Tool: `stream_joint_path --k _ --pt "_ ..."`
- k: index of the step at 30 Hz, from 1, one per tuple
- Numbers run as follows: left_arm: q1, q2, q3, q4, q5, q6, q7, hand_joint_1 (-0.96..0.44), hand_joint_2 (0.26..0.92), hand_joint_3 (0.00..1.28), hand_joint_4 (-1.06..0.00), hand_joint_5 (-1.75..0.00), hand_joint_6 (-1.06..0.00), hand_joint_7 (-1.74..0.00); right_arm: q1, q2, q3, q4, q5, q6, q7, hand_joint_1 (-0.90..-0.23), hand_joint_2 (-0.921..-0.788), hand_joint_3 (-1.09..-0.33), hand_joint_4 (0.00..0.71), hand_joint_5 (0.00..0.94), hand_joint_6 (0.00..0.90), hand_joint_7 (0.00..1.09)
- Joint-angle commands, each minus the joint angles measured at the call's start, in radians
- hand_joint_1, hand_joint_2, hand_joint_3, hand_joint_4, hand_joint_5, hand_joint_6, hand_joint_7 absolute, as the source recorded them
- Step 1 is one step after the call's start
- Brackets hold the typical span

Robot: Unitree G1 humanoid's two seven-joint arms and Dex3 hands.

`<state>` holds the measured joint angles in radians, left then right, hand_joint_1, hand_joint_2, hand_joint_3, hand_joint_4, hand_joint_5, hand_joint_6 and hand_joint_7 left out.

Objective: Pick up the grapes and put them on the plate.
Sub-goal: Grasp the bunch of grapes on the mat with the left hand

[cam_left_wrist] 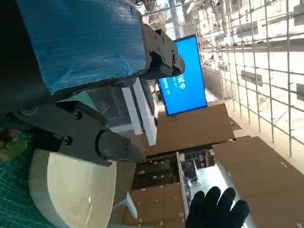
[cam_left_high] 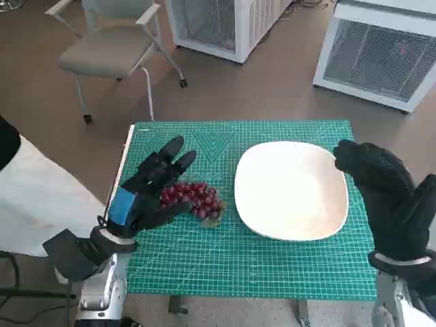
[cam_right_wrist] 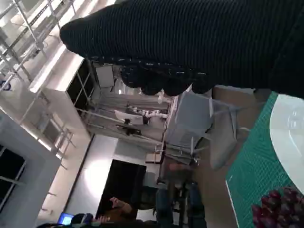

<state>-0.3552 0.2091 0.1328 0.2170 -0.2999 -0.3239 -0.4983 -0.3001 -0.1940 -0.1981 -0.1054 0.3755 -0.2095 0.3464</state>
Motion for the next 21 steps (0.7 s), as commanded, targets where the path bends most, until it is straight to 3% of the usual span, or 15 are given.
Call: stream_joint_path --k 1,21 --pt "0.009 -0.002 -0.002 0.0 0.009 -0.012 0.004 -0.15 0.921 0.08 -0.42 -0.01 -0.36 0.0 0.012 -0.007 -0.006 -0.001 0.009 0.015 0.003 -0.496 -0.921 -0.544 0.451 0.495 0.211 0.87" --pt "0.01 -0.006 -0.006 -0.006 0.011 -0.002 0.013 -0.14 0.921 0.08 -0.43 -0.01 -0.37 0.0 -0.003 0.007 0.014 0.015 -0.008 0.01 -0.004 -0.496 -0.921 -0.544 0.452 0.495 0.211 0.87"
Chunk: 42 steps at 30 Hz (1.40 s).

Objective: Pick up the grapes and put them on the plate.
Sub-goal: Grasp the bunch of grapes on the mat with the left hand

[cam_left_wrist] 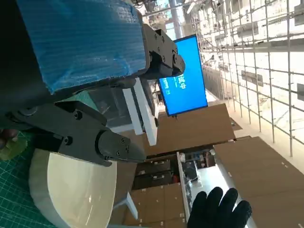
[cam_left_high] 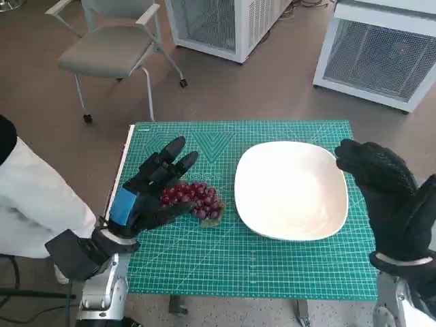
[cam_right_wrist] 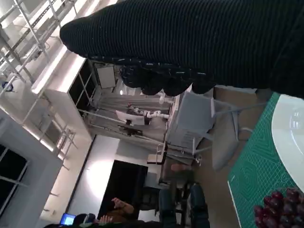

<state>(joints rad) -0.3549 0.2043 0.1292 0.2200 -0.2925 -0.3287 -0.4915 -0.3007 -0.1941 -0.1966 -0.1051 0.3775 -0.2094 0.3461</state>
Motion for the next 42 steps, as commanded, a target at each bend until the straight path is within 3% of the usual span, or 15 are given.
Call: stream_joint_path --k 1,10,32,35,37,39,42 --pt "0.009 -0.002 -0.003 -0.009 0.003 0.003 0.006 -0.14 0.921 0.08 -0.43 -0.01 -0.37 0.0 -0.004 0.01 0.017 0.017 -0.013 0.008 -0.004 -0.495 -0.921 -0.545 0.452 0.495 0.21 0.87" --pt "0.006 -0.008 -0.01 -0.012 0.009 0.002 0.007 -0.15 0.921 0.08 -0.43 -0.01 -0.37 0.0 -0.023 0.02 0.049 0.047 -0.027 0.0 0.013 -0.478 -0.921 -0.556 0.443 0.507 0.197 0.89" --pt "-0.008 0.012 -0.013 -0.005 0.033 -0.017 -0.001 -0.17 0.921 0.07 -0.42 0.0 -0.37 0.0 -0.03 0.016 0.056 0.056 -0.027 0.007 0.03 -0.473 -0.921 -0.566 0.423 0.537 0.179 0.92" --pt "-0.006 0.038 -0.033 -0.007 0.144 -0.047 0.044 -0.17 0.91 0.05 -0.38 0.0 -0.36 0.0 -0.028 0.015 0.055 0.056 -0.027 0.004 0.03 -0.473 -0.921 -0.567 0.422 0.54 0.178 0.92" --pt "0.005 0.11 -0.073 -0.064 0.396 -0.031 0.136 -0.2 0.898 0.03 -0.31 0.0 -0.31 0.0 -0.027 0.015 0.054 0.057 -0.028 0.002 0.03 -0.473 -0.921 -0.567 0.421 0.542 0.178 0.92" --pt "0.022 0.188 -0.118 -0.158 0.677 0.033 0.226 -0.22 0.874 0.02 -0.24 0.0 -0.26 0.0 -0.026 0.014 0.053 0.058 -0.028 0.001 0.03 -0.473 -0.921 -0.567 0.42 0.544 0.177 0.92" --pt "0.033 0.216 -0.164 -0.291 0.872 0.193 0.211 -0.18 0.827 0.01 -0.15 0.0 -0.23 -0.01 -0.026 0.012 0.05 0.058 -0.027 0.003 0.03 -0.473 -0.921 -0.567 0.419 0.547 0.177 0.92"
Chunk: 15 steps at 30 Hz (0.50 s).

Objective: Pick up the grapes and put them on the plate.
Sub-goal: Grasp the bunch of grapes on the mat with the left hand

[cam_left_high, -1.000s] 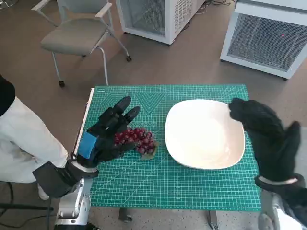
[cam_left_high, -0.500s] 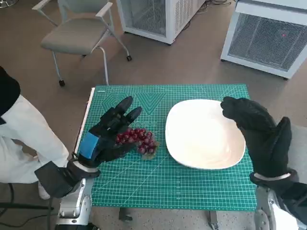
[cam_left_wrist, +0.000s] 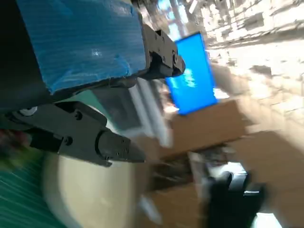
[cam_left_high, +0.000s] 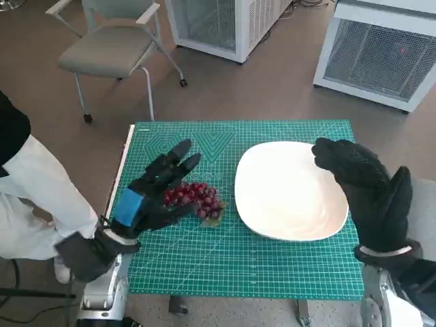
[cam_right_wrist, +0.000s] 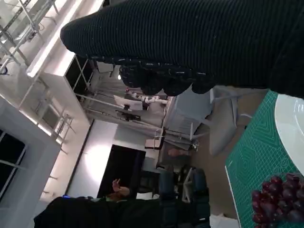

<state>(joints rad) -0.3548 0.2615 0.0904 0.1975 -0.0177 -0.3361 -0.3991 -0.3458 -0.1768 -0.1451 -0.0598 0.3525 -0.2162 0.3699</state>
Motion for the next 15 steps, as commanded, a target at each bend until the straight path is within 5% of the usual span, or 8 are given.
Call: stream_joint_path --k 1,15 --pt "0.031 0.156 -0.137 -0.301 0.62 0.25 0.093 -0.16 0.812 0.0 -0.13 0.0 -0.23 -0.01 0.019 -0.006 -0.002 0.013 -0.001 0.011 0.006 -0.473 -0.921 -0.567 0.418 0.547 0.176 0.92" --pt "-0.013 0.099 -0.241 -0.403 0.743 0.538 -0.043 -0.03 0.758 0.0 -0.15 -0.02 -0.29 -0.02 0.024 -0.006 -0.005 0.002 -0.002 0.012 0.001 -0.473 -0.921 -0.567 0.414 0.556 0.175 0.93"
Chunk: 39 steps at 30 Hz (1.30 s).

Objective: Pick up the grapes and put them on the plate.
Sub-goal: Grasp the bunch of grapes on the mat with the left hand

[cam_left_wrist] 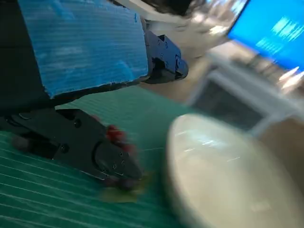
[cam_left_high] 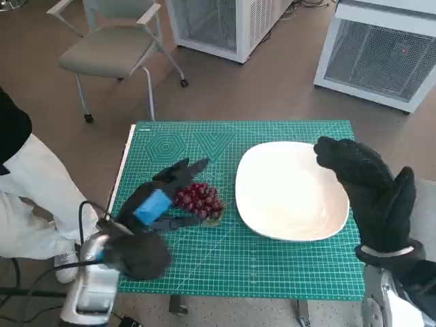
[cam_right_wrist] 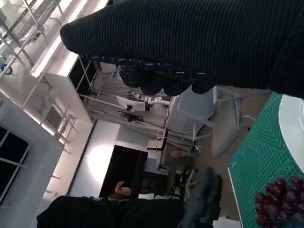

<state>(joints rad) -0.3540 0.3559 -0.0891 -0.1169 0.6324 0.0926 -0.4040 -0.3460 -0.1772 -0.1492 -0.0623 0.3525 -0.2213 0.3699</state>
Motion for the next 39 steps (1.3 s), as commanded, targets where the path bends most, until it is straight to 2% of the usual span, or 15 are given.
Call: stream_joint_path --k 1,14,22,31,39 --pt "-0.014 0.003 -0.068 -0.094 0.099 0.125 -0.043 -0.03 0.758 0.0 -0.15 -0.01 -0.29 -0.02 0.024 -0.006 -0.001 0.005 -0.002 0.017 0.001 -0.472 -0.921 -0.568 0.414 0.557 0.175 0.93" --pt "-0.057 0.021 -0.144 -0.066 0.157 0.212 -0.052 0.02 0.761 0.0 -0.17 -0.01 -0.3 -0.01 0.022 -0.01 -0.009 0.008 -0.002 0.012 0.0 -0.469 -0.921 -0.572 0.412 0.562 0.175 0.93" --pt "-0.121 0.025 -0.213 0.043 0.249 0.23 -0.012 0.03 0.764 0.0 -0.2 -0.01 -0.31 -0.01 0.018 -0.011 -0.014 0.017 -0.001 0.005 0.0 -0.472 -0.921 -0.571 0.411 0.565 0.173 0.93" --pt "-0.312 -0.019 -0.336 0.425 0.351 0.258 0.06 -0.04 0.774 0.01 -0.2 0.0 -0.32 -0.01 0.019 -0.01 -0.017 0.023 -0.001 -0.003 -0.001 -0.474 -0.921 -0.569 0.411 0.565 0.175 0.93" --pt "-0.475 -0.071 -0.413 0.775 0.356 0.245 0.101 -0.07 0.785 0.01 -0.2 0.0 -0.32 0.0 0.024 -0.003 -0.014 0.025 -0.006 -0.011 -0.004 -0.474 -0.921 -0.57 0.41 0.566 0.174 0.93"
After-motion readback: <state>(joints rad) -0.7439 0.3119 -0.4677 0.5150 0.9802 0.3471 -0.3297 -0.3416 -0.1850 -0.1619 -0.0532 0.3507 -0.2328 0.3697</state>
